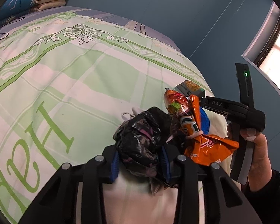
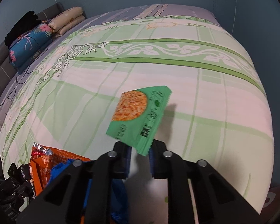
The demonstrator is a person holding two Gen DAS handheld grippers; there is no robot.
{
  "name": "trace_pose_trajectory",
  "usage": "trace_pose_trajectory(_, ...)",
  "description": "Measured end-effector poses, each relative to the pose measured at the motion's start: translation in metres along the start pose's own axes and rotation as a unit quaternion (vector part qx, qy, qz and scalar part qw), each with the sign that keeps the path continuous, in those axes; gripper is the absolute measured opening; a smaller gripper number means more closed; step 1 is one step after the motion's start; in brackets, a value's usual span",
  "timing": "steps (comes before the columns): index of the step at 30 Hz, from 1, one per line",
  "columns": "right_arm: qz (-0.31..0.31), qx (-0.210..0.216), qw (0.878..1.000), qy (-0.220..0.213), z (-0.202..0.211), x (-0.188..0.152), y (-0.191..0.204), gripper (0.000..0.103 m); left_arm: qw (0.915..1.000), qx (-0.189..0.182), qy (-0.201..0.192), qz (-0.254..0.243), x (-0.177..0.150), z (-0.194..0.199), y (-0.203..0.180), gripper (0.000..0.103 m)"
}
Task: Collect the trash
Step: 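Grasp the black plastic bag with the left tool while the right tool grasps the green snack packet, then carry the black bag and green snack packet over the yellow bin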
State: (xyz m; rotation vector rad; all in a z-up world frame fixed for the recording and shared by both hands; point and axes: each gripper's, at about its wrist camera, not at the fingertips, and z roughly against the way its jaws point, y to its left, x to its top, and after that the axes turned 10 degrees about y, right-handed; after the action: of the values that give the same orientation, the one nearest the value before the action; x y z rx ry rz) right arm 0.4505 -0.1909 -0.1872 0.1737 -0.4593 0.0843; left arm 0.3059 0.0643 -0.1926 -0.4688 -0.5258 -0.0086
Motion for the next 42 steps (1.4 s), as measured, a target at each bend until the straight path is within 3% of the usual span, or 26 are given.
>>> trace_pose_trajectory(14,-0.003,0.035,0.999,-0.042,0.048,-0.025,-0.003,0.009,0.9998,0.006,-0.018,-0.002,-0.004,0.031,0.003,0.033)
trace_pose_trajectory(28,0.007,0.089,0.991,-0.100,0.134,-0.079,0.001,0.009,0.9980,0.020,-0.059,-0.004,-0.015,0.088,0.004,0.033)
trace_pose_trajectory(42,0.028,0.110,0.984,-0.138,0.210,-0.137,-0.005,0.009,0.9948,0.022,-0.096,-0.024,-0.026,0.135,-0.028,0.033)
